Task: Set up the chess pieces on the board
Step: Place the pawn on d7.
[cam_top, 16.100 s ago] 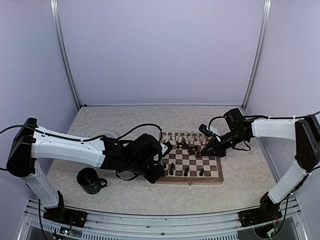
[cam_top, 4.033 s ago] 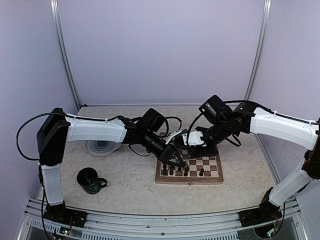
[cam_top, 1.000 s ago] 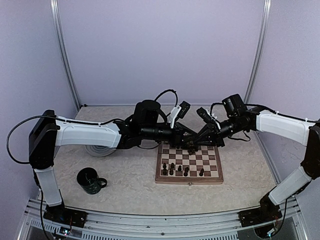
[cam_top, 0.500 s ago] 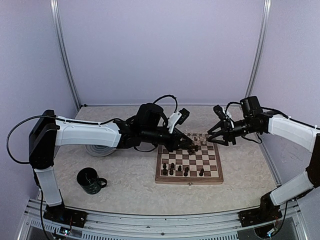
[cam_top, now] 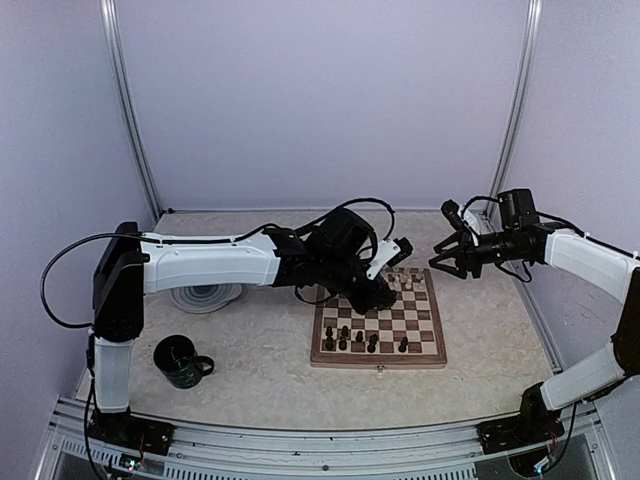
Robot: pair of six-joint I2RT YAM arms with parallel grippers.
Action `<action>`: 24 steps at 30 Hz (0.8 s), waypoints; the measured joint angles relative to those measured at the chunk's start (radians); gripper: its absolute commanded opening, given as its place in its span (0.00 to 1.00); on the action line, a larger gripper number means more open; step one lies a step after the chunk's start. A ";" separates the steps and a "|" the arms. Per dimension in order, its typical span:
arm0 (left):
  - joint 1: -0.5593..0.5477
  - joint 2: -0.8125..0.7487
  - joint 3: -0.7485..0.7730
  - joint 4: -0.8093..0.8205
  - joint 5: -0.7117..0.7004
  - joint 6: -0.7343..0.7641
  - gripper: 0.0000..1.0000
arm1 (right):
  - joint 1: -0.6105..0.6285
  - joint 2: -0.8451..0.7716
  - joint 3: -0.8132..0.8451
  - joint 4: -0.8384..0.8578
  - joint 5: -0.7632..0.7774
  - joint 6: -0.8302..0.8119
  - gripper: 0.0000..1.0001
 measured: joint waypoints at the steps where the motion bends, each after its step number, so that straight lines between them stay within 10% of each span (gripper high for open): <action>1: -0.009 0.021 0.021 -0.021 -0.010 0.009 0.04 | 0.000 0.000 0.000 0.000 0.004 0.000 0.50; 24: -0.059 0.224 0.215 -0.296 -0.134 0.076 0.04 | 0.000 0.000 -0.006 -0.003 0.001 -0.023 0.51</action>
